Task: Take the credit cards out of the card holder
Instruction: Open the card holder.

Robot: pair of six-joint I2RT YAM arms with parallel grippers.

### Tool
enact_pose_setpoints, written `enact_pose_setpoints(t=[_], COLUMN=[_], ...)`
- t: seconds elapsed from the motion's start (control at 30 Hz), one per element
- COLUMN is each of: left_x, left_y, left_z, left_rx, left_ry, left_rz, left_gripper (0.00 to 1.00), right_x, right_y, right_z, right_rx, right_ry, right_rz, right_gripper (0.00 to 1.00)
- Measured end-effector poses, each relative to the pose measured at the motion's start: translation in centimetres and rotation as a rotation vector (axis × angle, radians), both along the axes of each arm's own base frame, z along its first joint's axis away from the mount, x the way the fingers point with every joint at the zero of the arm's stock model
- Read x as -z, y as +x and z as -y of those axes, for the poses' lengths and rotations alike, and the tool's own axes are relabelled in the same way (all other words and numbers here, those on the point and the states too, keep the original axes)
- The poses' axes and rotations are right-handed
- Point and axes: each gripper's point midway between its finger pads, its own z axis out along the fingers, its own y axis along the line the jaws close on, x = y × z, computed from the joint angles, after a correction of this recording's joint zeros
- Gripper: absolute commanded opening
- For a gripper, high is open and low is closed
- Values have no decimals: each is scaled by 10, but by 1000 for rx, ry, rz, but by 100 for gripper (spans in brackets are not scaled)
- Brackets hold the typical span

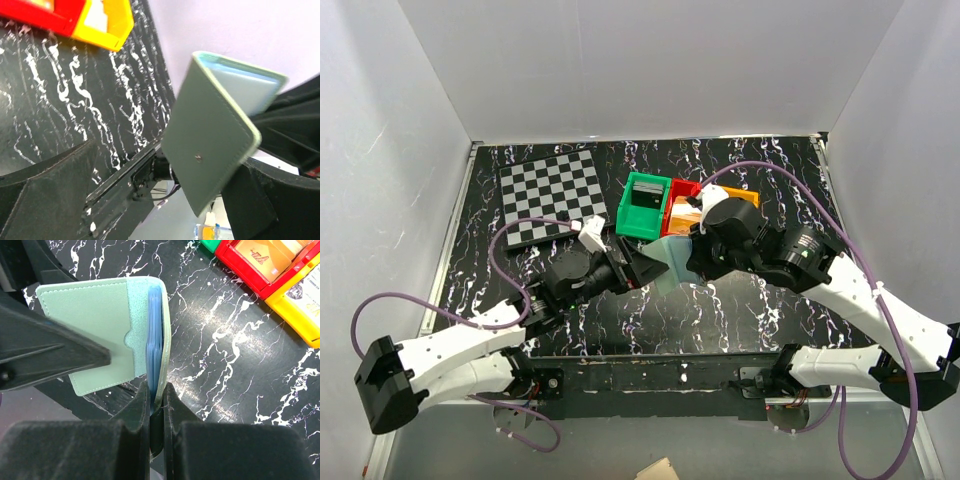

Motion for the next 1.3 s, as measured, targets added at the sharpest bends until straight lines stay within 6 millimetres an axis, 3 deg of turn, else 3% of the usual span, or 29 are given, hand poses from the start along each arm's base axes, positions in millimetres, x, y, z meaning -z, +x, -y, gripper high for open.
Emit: enact_pose_setpoints(t=[0.13, 0.27, 0.5, 0.6, 0.73, 0.87, 0.97, 1.17, 1.3], left_x=[-21, -30, -17, -15, -10, -10, -5, -6, -5], left_y=[-2, -1, -6, -8, -13, -19, -20, -20, -21], left_z=[-4, 2, 10, 16, 28, 37, 37, 34, 33], left_rx=[8, 32, 70, 89, 135, 177, 182, 176, 176], left_ry=[-31, -20, 28, 43, 66, 83, 107, 112, 119], left_rz=[75, 98, 82, 78, 74, 87, 81, 89, 92], left_gripper=[98, 98, 91, 80, 55, 38, 31, 0, 0], right_x=[-1, -2, 3, 6, 6, 6, 6, -4, -5], right_y=[0, 1, 1, 0, -2, -4, -7, -14, -17], right_z=[0, -2, -2, -3, -4, -8, -7, -5, -4], right_rx=[-2, -1, 5, 11, 7, -4, -13, -37, -47], right_ry=[3, 13, 15, 22, 37, 62, 79, 127, 145], right_rz=[1, 6, -1, -9, -14, -17, -16, -8, -7], right_gripper=[1, 1, 1, 1, 1, 1, 1, 3, 15])
